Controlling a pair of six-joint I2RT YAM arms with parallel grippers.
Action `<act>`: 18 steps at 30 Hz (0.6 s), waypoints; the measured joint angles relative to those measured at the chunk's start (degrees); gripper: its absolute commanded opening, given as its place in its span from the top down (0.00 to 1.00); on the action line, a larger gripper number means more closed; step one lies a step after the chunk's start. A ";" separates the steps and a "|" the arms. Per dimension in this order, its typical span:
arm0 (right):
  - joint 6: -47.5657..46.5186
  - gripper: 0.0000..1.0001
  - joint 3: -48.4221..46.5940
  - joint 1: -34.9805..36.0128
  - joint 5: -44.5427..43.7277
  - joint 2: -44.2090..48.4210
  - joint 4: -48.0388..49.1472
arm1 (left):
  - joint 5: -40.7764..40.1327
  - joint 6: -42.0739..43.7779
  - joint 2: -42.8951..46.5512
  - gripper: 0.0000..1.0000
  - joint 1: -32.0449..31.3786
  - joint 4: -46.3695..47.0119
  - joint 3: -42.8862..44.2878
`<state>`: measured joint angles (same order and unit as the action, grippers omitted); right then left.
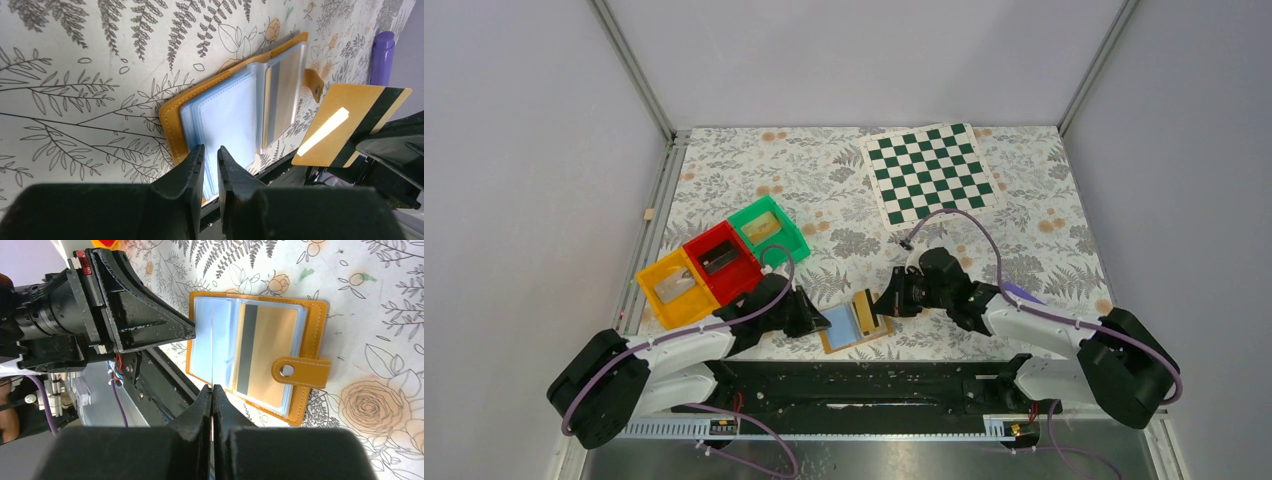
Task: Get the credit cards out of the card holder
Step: Remove the credit card from the card holder.
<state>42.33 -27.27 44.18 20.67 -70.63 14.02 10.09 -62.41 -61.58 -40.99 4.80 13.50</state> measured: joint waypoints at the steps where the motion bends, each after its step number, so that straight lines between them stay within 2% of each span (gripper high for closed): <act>1: -0.50 1.00 -0.09 -0.02 -0.52 0.79 -1.22 | 0.33 0.11 0.00 0.83 -0.09 -0.92 0.48; 9: -6.01 1.00 -1.09 -0.07 -3.21 6.05 -5.55 | 0.87 1.36 1.29 0.73 -0.31 -8.20 5.84; 18: -21.46 1.00 -2.23 -0.04 -6.05 12.46 -3.63 | 1.20 1.99 6.75 0.59 -0.31 -13.79 14.71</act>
<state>20.86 -29.50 44.14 14.61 -58.17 10.39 11.29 -60.42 -54.83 -41.30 -8.99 28.21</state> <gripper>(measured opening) 0.018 0.356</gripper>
